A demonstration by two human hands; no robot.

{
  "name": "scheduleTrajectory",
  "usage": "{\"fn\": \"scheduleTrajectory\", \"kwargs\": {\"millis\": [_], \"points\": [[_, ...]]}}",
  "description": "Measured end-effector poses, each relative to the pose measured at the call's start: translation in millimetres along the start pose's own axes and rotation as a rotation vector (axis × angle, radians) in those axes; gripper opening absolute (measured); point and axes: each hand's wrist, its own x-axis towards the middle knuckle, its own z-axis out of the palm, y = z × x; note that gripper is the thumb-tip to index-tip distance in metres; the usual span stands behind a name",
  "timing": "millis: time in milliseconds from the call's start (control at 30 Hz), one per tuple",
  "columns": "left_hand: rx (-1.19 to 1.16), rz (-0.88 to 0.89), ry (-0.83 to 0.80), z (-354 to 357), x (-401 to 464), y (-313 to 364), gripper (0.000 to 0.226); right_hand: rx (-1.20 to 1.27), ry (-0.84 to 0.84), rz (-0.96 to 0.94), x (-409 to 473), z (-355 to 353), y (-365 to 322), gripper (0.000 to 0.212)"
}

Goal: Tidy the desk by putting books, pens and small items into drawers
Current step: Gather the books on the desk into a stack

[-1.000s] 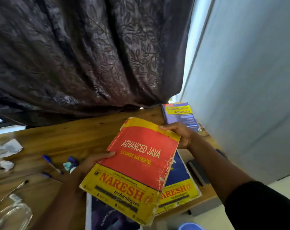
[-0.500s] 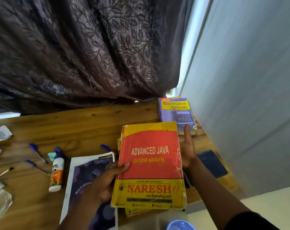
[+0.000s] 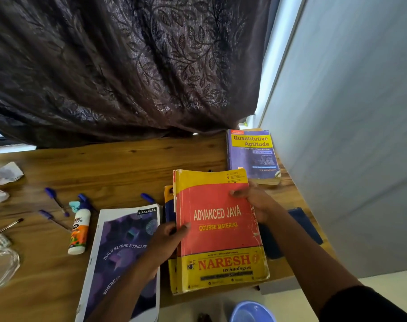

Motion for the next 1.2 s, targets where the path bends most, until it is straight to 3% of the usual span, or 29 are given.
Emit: {"fn": "scheduleTrajectory", "kwargs": {"millis": [100, 267, 433, 600, 667, 833, 967, 1067, 1200], "points": [[0.199, 0.029, 0.045, -4.4, 8.4, 0.3, 0.028, -0.055, 0.002, -0.074, 1.7, 5.8, 1.8, 0.026], [0.377, 0.061, 0.345, -9.0, 17.9, -0.3, 0.022, -0.277, 0.053, -0.238, 10.9, 17.7, 9.7, 0.031], [0.388, 0.115, 0.392, -12.4, 24.9, -2.2, 0.018, -0.447, 0.207, -0.268, 28.1, 17.9, 18.9, 0.026], [0.578, 0.214, 0.518, -8.0, 24.5, 5.3, 0.015, -0.608, 0.280, -0.297, 33.4, 20.9, 26.8, 0.025], [0.606, 0.225, 0.527, -7.6, 22.8, 8.6, 0.017, -0.708, 0.327, -0.299, 38.4, 20.0, 33.0, 0.025], [0.657, 0.219, 0.551, -9.9, 26.4, 7.9, 0.056, -0.850, 0.409, -0.286, 46.6, 17.2, 41.9, 0.036], [0.679, 0.370, 0.525, -0.8, 43.3, 26.8, 0.045, -0.912, 0.446, -0.319, 39.3, 14.4, 29.0, 0.051], [0.599, 0.511, 0.471, 21.0, 57.1, 57.4, 0.030, -0.896, 0.610, -0.433, 33.1, 4.5, 12.2, 0.037], [0.572, 0.558, 0.396, 56.4, 94.9, 96.0, 0.036, -0.949, 0.809, -0.435, 38.2, -26.9, -8.5, 0.032]]}}
